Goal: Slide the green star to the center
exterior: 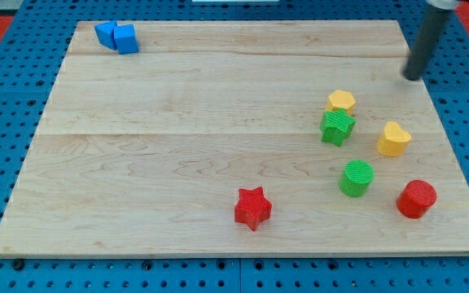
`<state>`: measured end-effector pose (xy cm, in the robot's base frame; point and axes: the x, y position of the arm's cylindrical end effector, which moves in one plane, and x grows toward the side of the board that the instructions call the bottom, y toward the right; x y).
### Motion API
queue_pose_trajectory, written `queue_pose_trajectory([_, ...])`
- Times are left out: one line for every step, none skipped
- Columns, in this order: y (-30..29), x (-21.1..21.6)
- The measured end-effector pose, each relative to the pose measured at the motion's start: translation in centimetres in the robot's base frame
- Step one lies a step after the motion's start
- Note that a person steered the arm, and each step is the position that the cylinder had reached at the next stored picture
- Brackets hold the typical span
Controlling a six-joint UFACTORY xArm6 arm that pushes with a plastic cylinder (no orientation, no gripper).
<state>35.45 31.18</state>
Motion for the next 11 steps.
queue_pose_trajectory([3.4, 3.8])
queue_pose_trajectory([2.8, 7.2])
queue_pose_trajectory([0.4, 8.0])
queue_pose_trajectory([-2.9, 8.1])
queue_pose_trajectory([-7.0, 8.0])
queue_pose_trajectory([-11.5, 8.0])
queue_pose_trajectory([-17.1, 8.0])
queue_pose_trajectory([-23.9, 7.5])
queue_pose_trajectory([-26.4, 7.0])
queue_pose_trajectory([-22.4, 7.0])
queue_pose_trajectory([-21.0, 8.1])
